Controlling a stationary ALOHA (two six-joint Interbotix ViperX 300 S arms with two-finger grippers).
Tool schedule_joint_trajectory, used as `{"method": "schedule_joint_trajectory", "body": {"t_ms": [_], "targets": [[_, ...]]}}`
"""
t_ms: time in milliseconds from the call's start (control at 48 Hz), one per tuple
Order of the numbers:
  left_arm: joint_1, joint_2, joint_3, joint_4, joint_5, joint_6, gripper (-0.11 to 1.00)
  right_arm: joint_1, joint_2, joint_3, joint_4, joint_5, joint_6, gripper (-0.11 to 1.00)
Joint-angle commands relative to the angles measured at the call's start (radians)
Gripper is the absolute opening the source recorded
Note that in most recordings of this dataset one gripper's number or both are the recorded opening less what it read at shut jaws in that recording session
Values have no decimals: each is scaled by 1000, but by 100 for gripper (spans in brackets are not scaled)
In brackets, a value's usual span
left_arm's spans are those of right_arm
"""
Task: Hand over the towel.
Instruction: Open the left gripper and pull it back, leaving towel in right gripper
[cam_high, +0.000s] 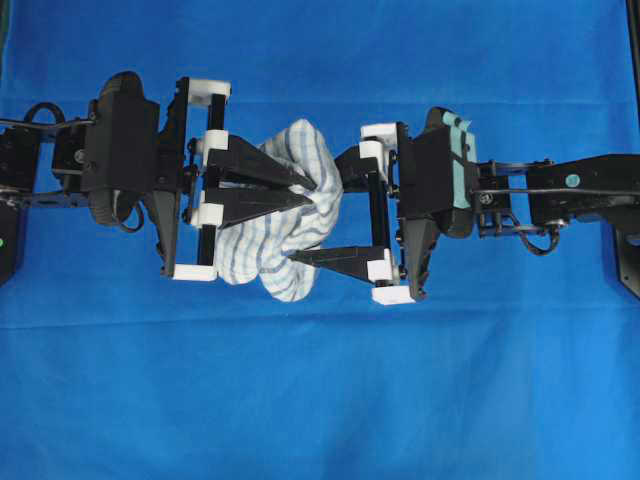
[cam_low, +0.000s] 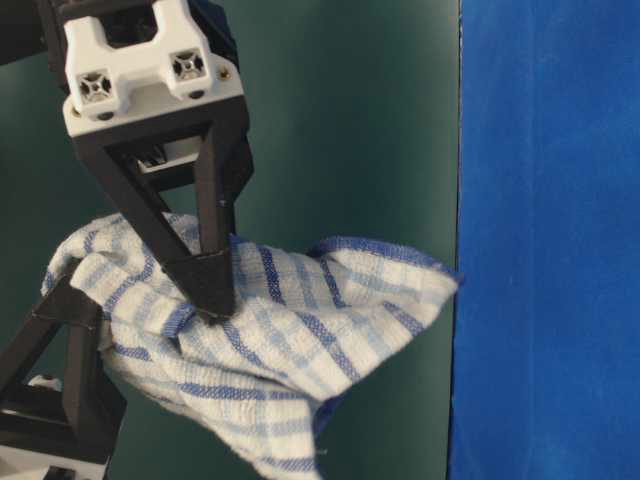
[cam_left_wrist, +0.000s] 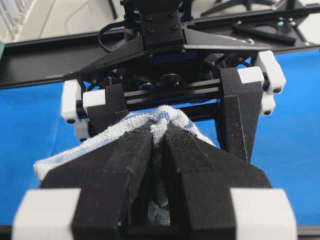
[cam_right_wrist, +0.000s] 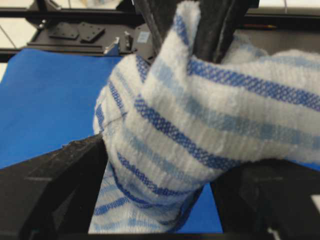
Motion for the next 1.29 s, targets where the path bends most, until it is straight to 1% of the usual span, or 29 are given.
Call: {"method": "schedule_joint_trajectory", "body": {"t_ms": [0,83,146,188,208,292,333,646,688,729,834,917,980,1021,1042,1167,1271], "targets": [[-3,-11,-17,0,-3,3,4,-5,-11,-25,0,-3,-2,72],[-3,-8,-18,0,-6,5,4,-6,-11,-26,-2,-3,-2,70],[-3,-3,-21,0,-9,3,4,-8,-11,-26,-2,-3,-2,61],[-3,3,-25,0,-9,3,4,-8,-11,-26,-2,-3,-2,51],[-3,5,-26,0,-9,3,4,-9,-11,-26,-2,-2,-2,44],[-3,14,-31,0,-8,8,4,-11,-11,-26,0,-2,-3,20],[-3,17,-31,0,-8,12,4,-11,-11,-26,0,0,-3,11],[3,17,-31,0,-9,6,4,-11,-11,-26,-2,18,-3,11],[3,17,-29,0,-11,2,9,-11,-11,-26,0,18,-3,11],[3,15,-28,0,-11,-6,18,-11,-11,-26,0,20,-3,11],[3,3,-17,0,-12,-21,50,-11,-11,-26,0,20,-3,11],[3,-17,0,0,-12,-21,74,-11,-12,-26,0,20,-2,11],[3,-37,17,-2,-12,-21,87,-11,-12,-25,-2,18,-2,11],[3,-52,28,-2,-12,-21,93,-11,-14,-26,0,18,-3,11],[3,-60,32,0,-12,-23,94,-11,-14,-26,0,18,-3,11],[3,-124,72,0,-12,-23,94,-11,-25,-20,-2,20,-3,11],[3,-202,124,0,-11,-17,94,-11,-51,-3,0,20,-3,11]]}}
